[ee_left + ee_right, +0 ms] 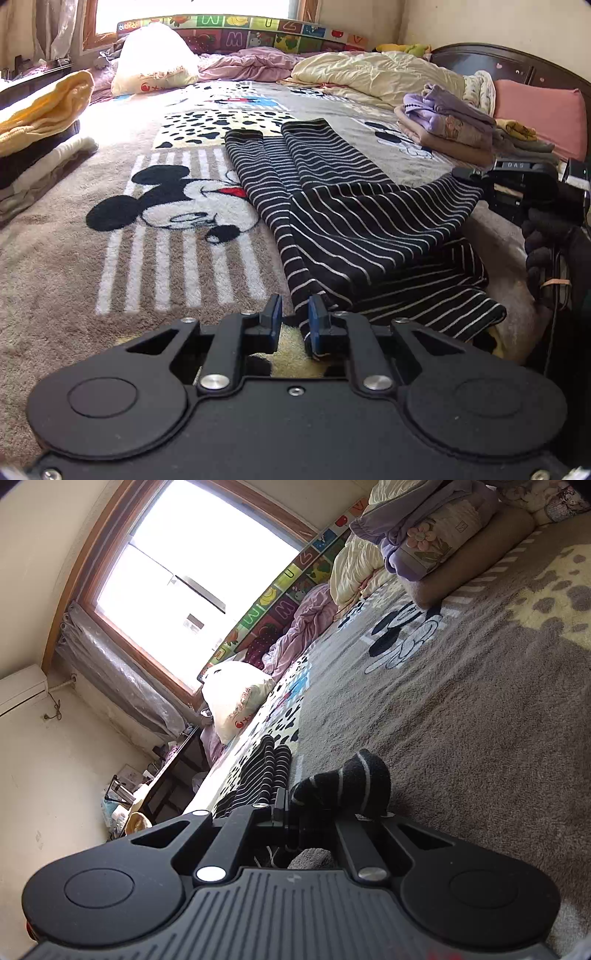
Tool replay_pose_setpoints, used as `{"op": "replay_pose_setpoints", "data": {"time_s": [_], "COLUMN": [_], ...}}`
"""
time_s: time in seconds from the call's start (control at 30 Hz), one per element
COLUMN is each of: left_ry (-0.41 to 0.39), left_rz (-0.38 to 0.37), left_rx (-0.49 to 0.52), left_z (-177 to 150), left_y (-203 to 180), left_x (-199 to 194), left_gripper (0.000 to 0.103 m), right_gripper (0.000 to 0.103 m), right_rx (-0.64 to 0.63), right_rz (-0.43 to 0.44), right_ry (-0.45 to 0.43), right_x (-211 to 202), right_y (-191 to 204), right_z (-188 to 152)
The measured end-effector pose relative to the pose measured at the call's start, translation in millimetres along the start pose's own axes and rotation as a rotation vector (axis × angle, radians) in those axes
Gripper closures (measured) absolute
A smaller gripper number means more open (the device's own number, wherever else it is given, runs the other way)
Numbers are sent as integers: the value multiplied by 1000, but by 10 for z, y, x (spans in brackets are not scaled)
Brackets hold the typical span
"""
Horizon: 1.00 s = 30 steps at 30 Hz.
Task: Fold clothes
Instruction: 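Hold the striped garment edge with the left gripper while the right gripper lifts a fold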
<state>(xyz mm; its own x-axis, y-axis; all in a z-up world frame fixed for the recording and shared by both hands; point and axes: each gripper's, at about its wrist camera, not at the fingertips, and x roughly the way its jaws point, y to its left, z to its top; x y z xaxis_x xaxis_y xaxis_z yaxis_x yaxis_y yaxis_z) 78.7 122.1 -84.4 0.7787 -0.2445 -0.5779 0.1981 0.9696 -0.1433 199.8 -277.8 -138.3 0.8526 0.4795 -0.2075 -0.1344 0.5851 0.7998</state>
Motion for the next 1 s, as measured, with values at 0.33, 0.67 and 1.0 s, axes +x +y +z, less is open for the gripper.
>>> {"op": "replay_pose_setpoints", "data": {"time_s": [0.33, 0.67, 1.0], "left_ry": [77, 116, 28], "left_rz": [-52, -82, -104], "left_rx": [109, 92, 1], "left_z": [0, -13, 32], "left_y": [-148, -161, 58], "left_x": [274, 333, 101], "left_gripper": [91, 91, 88], "right_gripper": [96, 96, 96], "right_rx": [23, -227, -198], "right_rz": [9, 272, 14], "right_ry": [51, -40, 92], "right_x": [58, -141, 371], "right_y": [-18, 897, 244], "right_z": [-142, 138, 280]}}
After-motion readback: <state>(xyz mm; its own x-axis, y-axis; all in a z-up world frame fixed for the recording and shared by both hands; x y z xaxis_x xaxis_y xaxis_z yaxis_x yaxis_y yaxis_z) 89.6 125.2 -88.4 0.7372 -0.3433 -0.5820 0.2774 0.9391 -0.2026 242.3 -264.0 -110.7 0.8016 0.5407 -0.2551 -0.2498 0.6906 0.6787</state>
